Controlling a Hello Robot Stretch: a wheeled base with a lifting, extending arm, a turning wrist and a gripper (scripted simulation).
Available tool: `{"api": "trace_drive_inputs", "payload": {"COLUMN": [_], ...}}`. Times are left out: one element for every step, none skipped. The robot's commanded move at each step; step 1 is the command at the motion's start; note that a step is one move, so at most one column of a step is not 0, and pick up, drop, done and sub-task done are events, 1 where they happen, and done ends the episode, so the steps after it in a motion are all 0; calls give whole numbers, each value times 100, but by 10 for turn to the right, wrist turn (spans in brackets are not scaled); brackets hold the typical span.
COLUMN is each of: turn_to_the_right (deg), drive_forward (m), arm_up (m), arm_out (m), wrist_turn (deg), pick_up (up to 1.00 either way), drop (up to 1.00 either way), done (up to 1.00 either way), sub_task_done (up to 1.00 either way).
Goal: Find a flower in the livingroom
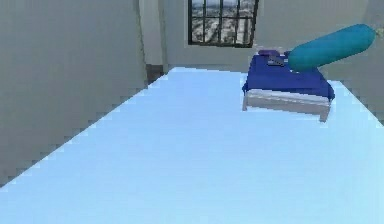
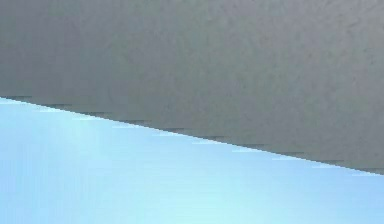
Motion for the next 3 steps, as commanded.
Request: {"api": "trace_drive_inputs", "payload": {"turn_to_the_right": [0, 0, 0], "drive_forward": [100, 100, 100], "arm_up": [0, 0, 0], "arm_out": [0, 0, 0], "wrist_turn": [0, 0, 0], "pick_up": [0, 0, 0], "drop": [0, 0, 0], "done": [0, 0, 0], "sub_task_done": [0, 0, 0]}}
